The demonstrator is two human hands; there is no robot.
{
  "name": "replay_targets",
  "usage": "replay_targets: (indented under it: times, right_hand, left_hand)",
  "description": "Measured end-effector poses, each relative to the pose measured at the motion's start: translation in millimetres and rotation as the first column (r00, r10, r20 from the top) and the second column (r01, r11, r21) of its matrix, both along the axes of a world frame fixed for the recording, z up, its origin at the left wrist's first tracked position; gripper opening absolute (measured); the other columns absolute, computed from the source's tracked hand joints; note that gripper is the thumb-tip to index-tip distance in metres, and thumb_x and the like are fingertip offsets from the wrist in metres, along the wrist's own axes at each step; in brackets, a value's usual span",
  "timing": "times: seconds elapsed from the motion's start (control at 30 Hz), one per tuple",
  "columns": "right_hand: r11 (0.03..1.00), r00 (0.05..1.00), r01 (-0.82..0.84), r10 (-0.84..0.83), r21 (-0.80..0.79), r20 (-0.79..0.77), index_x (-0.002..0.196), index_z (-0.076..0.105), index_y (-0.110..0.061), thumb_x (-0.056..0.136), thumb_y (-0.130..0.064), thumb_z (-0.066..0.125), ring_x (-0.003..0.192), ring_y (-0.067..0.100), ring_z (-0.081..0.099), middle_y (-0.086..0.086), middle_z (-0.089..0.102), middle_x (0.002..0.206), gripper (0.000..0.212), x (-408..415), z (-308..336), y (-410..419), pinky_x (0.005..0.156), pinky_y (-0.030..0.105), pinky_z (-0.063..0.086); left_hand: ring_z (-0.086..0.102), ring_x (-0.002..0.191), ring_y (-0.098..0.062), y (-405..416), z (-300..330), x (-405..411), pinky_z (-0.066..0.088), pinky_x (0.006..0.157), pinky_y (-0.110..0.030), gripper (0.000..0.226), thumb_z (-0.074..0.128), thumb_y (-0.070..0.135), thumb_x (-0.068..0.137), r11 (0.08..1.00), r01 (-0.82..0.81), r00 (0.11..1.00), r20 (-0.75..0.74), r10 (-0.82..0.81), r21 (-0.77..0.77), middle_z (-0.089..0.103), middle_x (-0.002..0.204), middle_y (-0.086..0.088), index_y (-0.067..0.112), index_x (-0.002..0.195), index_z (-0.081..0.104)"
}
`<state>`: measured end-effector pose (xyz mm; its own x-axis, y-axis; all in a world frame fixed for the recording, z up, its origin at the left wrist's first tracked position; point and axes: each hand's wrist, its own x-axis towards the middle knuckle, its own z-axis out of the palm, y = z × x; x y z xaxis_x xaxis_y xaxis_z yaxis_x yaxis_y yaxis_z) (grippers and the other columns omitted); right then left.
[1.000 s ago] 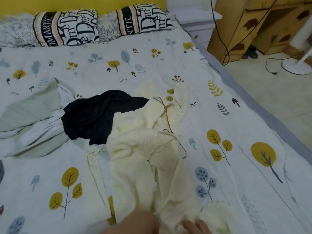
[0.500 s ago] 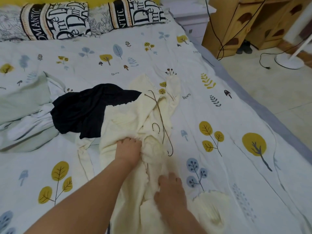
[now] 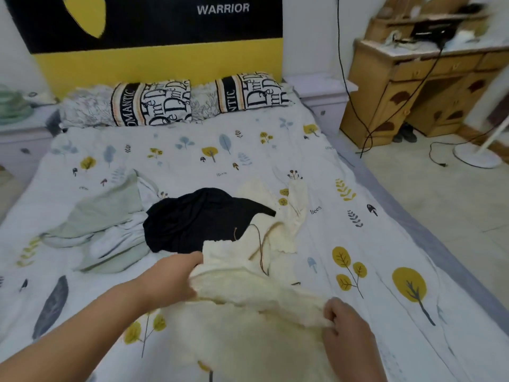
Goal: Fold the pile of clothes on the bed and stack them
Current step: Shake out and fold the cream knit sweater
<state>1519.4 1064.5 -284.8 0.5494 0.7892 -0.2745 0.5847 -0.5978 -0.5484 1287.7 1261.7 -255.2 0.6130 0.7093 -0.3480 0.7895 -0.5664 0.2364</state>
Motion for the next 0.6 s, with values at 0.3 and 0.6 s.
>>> replay_targets:
  times: [0.3, 0.6]
  right_hand:
    - [0.926, 0.981, -0.145, 0.089, 0.348, 0.171, 0.066, 0.04, -0.025, 0.075, 0.008, 0.05, 0.064, 0.008, 0.044, -0.003, 0.05, 0.07, 0.035, -19, 166, -6, 0.056, 0.017, 0.032]
    - [0.91, 0.972, -0.226, 0.185, 0.349, 0.148, 0.078, 0.041, -0.033, 0.079, 0.001, 0.045, 0.062, 0.016, 0.047, -0.002, 0.054, 0.068, 0.034, -63, 284, -24, 0.053, 0.029, 0.03]
  left_hand:
    - [0.045, 0.068, -0.001, -26, 189, -92, 0.036, 0.063, -0.015, 0.027, 0.049, 0.001, 0.082, 0.999, -0.031, 0.997, 0.076, 0.03, 0.015, 0.052, 0.078, 0.01, 0.027, 0.073, 0.046]
    - [0.058, 0.048, -0.021, -99, 335, -140, 0.047, 0.048, -0.021, 0.012, 0.058, 0.01, 0.066, 0.685, -0.194, 0.382, 0.589, 0.712, -0.702, 0.06, 0.056, -0.011, 0.008, 0.057, 0.064]
